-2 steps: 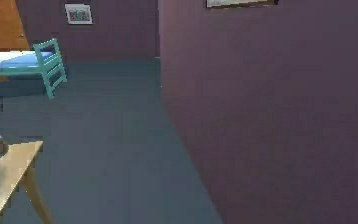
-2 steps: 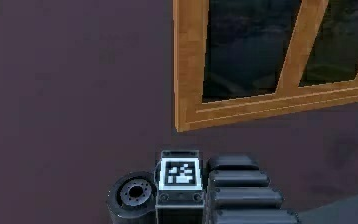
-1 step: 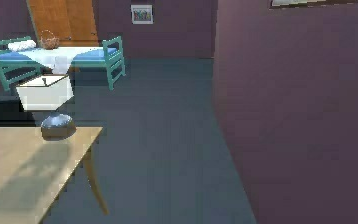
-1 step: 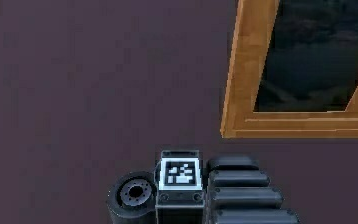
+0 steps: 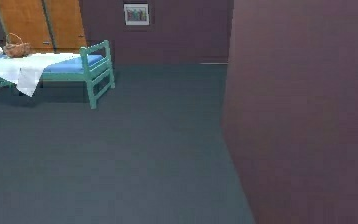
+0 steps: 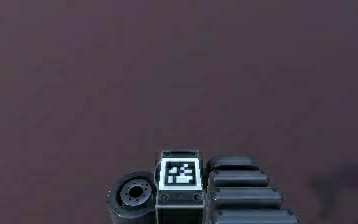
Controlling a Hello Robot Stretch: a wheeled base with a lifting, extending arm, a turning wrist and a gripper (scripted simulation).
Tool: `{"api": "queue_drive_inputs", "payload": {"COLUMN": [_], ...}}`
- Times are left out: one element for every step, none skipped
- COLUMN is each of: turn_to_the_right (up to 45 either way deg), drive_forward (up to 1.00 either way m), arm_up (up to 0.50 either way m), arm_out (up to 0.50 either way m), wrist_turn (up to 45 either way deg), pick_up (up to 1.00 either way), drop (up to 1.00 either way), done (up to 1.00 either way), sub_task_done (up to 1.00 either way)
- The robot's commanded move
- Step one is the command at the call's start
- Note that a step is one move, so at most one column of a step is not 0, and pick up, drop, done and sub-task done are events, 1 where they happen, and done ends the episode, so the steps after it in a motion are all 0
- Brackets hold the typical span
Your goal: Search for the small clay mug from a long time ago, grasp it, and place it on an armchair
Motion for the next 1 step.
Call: {"api": "queue_drive_inputs", "payload": {"turn_to_the_right": [-6.0], "drive_forward": [0.00], "arm_up": [0.00], "arm_out": [0.00], "wrist_turn": [0.0], "pick_up": [0.00], "drop": [0.00], "done": [0.00], "sub_task_done": [0.00]}}
